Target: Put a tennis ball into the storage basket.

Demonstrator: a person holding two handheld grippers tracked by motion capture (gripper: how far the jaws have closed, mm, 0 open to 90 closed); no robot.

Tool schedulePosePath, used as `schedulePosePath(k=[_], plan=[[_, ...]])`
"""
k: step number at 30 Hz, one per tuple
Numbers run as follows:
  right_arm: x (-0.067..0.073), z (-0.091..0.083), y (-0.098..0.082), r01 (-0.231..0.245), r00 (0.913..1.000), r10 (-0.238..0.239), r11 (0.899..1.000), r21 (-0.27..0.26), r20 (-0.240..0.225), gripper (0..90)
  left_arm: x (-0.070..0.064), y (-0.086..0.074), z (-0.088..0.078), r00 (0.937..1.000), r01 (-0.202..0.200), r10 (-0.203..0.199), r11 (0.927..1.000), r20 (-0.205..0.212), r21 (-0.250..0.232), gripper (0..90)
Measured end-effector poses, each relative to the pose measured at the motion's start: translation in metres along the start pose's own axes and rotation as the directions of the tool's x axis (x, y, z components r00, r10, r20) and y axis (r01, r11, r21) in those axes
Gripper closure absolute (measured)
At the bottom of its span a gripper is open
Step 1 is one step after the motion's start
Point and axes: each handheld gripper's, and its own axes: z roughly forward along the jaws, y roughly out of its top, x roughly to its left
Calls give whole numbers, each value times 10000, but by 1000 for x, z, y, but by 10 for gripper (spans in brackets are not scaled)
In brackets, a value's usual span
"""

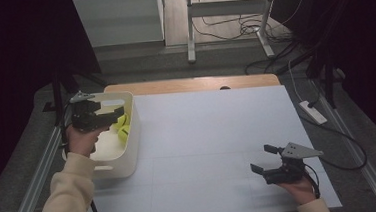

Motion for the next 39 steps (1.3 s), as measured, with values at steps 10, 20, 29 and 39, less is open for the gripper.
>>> schedulePosePath(k=[10,20,29,39], plan=[[-2,1,0,-74,10000,74,10000,-18,-44,80,-23,3,-13,9932,-700,749,9959,887,-568,69],[-5,3,0,-277,9994,275,9995,-131,-198,81,-35,1,-14,9839,-951,1058,9923,1437,-796,68],[-5,4,0,-243,9993,240,9996,-113,-276,80,-54,-3,-16,9698,-1210,1431,9854,1975,-1200,73],[-2,2,0,-130,9997,129,9999,-75,-216,81,-81,-17,-28,9456,-1789,2142,9710,2449,-1583,71]])
